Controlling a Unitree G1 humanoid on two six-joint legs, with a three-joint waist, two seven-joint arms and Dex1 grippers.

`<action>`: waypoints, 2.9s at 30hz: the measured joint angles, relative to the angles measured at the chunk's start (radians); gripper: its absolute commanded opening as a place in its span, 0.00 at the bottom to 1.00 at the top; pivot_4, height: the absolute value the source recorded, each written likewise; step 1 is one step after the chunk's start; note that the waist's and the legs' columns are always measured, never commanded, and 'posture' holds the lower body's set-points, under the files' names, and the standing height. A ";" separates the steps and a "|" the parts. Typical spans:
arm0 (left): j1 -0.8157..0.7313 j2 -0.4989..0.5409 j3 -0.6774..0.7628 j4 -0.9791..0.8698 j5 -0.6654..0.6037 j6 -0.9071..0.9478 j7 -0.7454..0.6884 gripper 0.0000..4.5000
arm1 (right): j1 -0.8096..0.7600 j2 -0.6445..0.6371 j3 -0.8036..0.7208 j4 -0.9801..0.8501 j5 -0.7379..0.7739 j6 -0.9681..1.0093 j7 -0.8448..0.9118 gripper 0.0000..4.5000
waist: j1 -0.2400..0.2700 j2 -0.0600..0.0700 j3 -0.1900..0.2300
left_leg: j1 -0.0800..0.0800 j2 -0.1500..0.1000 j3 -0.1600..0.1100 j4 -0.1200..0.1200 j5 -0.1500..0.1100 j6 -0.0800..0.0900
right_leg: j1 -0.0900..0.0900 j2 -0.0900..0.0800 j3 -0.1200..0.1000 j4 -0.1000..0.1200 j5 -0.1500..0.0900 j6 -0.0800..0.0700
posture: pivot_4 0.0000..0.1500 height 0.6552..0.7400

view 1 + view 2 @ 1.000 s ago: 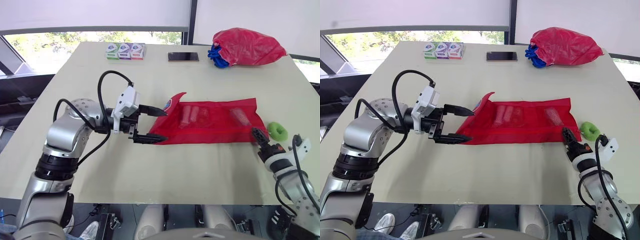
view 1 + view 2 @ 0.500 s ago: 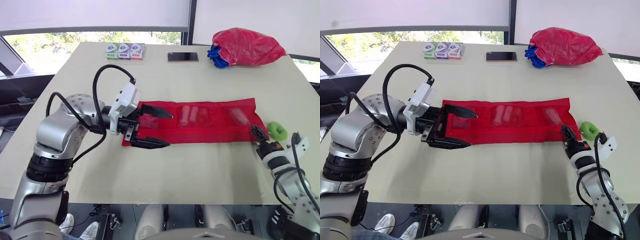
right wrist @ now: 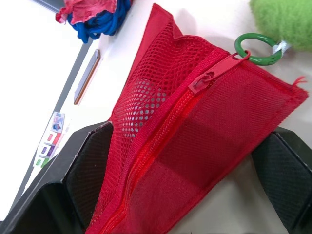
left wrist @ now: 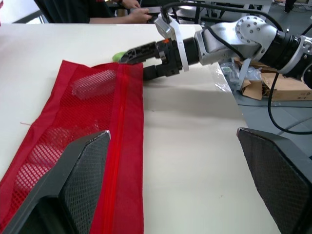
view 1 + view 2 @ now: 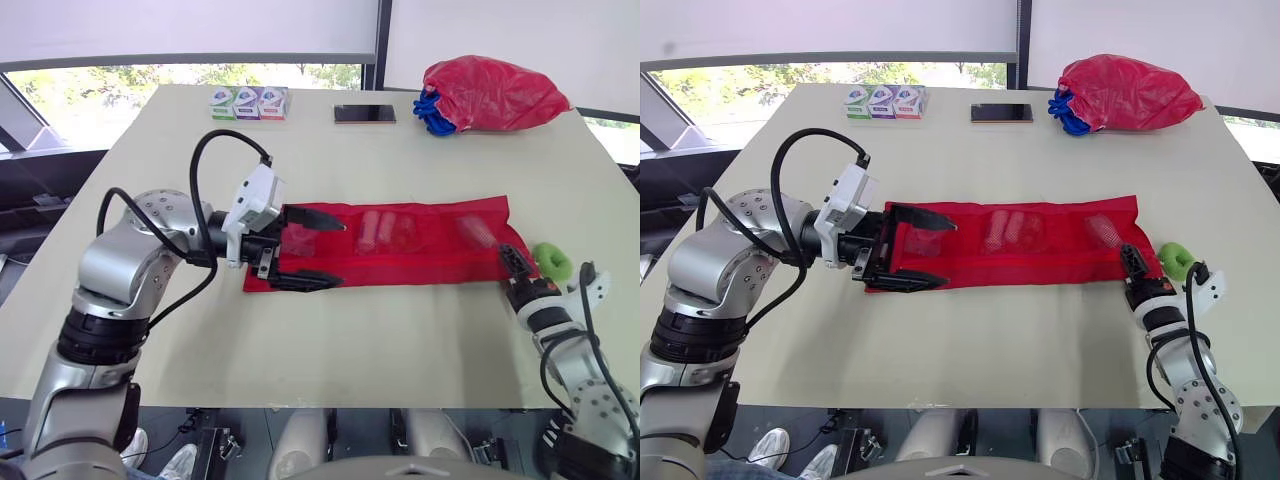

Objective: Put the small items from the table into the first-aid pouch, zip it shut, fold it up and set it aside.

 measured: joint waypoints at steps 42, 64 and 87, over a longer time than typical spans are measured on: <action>-0.042 -0.010 -0.007 0.080 0.028 -0.016 0.022 1.00 | 0.020 -0.898 0.520 -0.441 -0.783 -0.092 0.736 0.02 | 0.010 -0.008 0.006 | -0.002 0.001 0.004 0.003 -0.002 0.003 | 0.000 0.002 0.004 -0.002 0.000 0.001 | 1.00 1.00; 0.154 0.017 0.085 0.028 0.004 0.101 0.168 1.00 | 0.050 -0.750 0.253 -0.529 -0.452 -0.002 0.895 0.99 | 0.008 -0.010 0.007 | 0.000 0.002 0.004 0.003 -0.002 0.003 | 0.001 0.001 0.003 0.000 0.004 0.001 | 1.00 1.00; 0.166 -0.169 0.270 0.267 -0.130 0.622 0.572 1.00 | -0.277 -0.813 0.274 -0.428 -0.257 0.030 0.953 0.99 | 0.019 -0.012 0.007 | 0.000 0.000 0.002 0.004 -0.002 0.003 | 0.001 -0.002 0.001 0.000 0.005 0.001 | 1.00 1.00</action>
